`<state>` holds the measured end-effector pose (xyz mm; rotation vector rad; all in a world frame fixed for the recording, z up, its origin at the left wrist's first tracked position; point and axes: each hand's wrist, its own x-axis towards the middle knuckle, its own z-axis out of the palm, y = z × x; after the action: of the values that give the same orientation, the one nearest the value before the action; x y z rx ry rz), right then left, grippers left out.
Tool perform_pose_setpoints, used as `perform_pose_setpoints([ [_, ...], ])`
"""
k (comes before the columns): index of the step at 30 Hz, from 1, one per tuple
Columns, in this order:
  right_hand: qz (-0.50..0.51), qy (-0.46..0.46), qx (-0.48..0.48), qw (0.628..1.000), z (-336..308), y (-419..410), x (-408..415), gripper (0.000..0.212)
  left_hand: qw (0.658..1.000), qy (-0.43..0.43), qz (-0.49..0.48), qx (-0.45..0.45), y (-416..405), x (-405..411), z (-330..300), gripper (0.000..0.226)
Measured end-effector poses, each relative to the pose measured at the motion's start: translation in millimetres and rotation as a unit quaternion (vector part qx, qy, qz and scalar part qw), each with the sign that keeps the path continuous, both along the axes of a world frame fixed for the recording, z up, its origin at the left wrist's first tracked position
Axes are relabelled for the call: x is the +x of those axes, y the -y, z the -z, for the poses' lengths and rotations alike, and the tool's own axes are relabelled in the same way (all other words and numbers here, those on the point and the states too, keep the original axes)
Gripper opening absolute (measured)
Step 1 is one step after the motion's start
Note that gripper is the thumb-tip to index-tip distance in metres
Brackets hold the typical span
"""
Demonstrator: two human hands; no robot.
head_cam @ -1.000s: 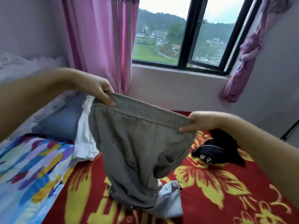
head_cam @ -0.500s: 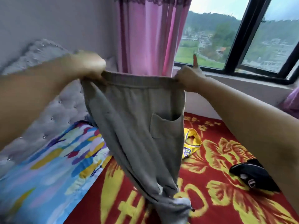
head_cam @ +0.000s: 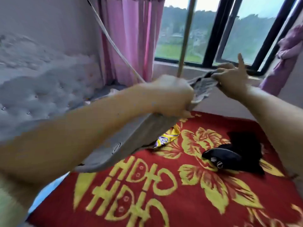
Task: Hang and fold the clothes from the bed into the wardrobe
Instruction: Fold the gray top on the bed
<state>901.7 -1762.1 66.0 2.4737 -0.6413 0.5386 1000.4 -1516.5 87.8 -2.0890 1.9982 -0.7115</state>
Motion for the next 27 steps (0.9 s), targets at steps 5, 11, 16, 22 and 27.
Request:
perform_pose_setpoints([
  [5,0.131,-0.222,0.151,0.954,185,59,-146,0.053,0.962,-0.219,0.097,0.128,57,-148,215,0.022],
  [11,0.271,-0.28,0.438,0.81,384,54,-246,0.06,0.832,-0.445,-0.017,0.332,32,-201,420,0.03],
  [16,0.305,-0.203,0.533,0.763,495,30,-262,0.036,0.787,-0.484,-0.103,0.37,37,-205,522,0.028],
  [22,0.331,0.023,0.611,0.719,566,53,-261,0.036,0.706,-0.623,-0.188,0.279,105,-275,590,0.03],
  [27,0.324,0.138,0.655,0.669,609,95,-223,0.036,0.679,-0.589,-0.341,0.277,168,-294,644,0.066],
])
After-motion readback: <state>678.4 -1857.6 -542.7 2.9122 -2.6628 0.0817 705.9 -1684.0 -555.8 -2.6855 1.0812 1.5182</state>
